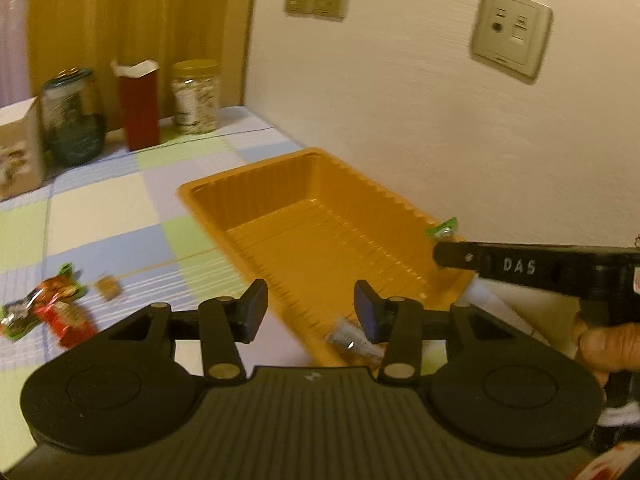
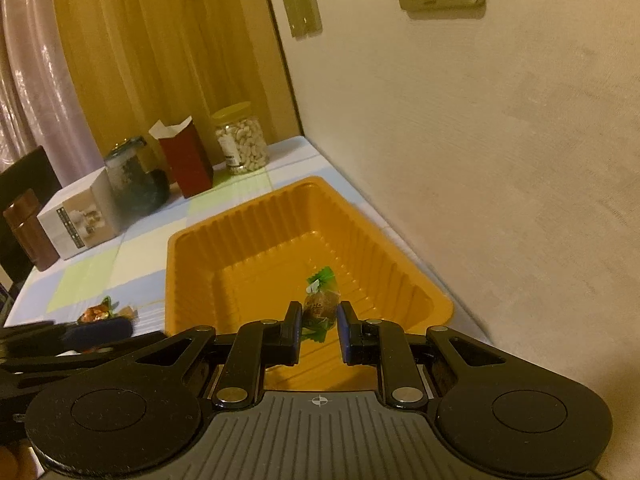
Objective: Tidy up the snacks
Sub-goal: 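Carry both snacks to the orange tray and open both tools to drop them, then grasp a red candy with the left tool while the right tool grasps another red candy, then move both red candies over the orange tray and release them, then grasp the large red candy with the left tool while the right tool grasps the yellow candy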
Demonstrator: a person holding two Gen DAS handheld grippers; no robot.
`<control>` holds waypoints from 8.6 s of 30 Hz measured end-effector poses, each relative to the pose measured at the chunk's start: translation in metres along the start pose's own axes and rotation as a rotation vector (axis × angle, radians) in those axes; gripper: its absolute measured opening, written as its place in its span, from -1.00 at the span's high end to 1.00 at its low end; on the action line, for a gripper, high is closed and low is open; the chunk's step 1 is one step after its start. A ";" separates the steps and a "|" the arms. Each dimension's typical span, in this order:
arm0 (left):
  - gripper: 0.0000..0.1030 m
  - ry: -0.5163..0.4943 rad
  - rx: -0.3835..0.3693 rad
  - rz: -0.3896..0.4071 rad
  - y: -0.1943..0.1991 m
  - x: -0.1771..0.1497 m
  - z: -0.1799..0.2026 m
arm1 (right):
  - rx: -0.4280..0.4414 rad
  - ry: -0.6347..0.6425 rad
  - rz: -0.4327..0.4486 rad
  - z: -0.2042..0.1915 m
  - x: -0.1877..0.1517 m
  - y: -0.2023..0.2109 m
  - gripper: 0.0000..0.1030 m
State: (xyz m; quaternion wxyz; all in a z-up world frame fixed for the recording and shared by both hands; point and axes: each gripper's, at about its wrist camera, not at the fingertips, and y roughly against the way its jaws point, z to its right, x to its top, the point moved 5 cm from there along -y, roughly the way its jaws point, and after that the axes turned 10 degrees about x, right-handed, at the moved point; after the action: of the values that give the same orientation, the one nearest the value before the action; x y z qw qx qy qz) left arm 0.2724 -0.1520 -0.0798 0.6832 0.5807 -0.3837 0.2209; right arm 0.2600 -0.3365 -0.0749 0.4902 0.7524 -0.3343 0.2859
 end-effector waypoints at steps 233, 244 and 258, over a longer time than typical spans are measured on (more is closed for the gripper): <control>0.12 0.023 0.212 -0.063 0.069 -0.081 -0.166 | 0.327 0.344 0.008 -0.173 -0.074 -0.030 -0.37; 0.08 -0.064 0.135 -0.093 0.025 -0.080 -0.174 | 0.292 0.312 -0.100 -0.176 -0.084 -0.070 -0.21; 0.10 -0.085 0.036 -0.136 -0.032 -0.071 -0.177 | 0.212 0.247 -0.161 -0.167 -0.081 -0.103 -0.09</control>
State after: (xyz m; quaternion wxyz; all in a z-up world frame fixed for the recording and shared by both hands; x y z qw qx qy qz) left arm 0.3003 0.0219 -0.1606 0.6689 0.6266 -0.3682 0.1561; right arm 0.2735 -0.1331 -0.1336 0.4668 0.7833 -0.1782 0.3698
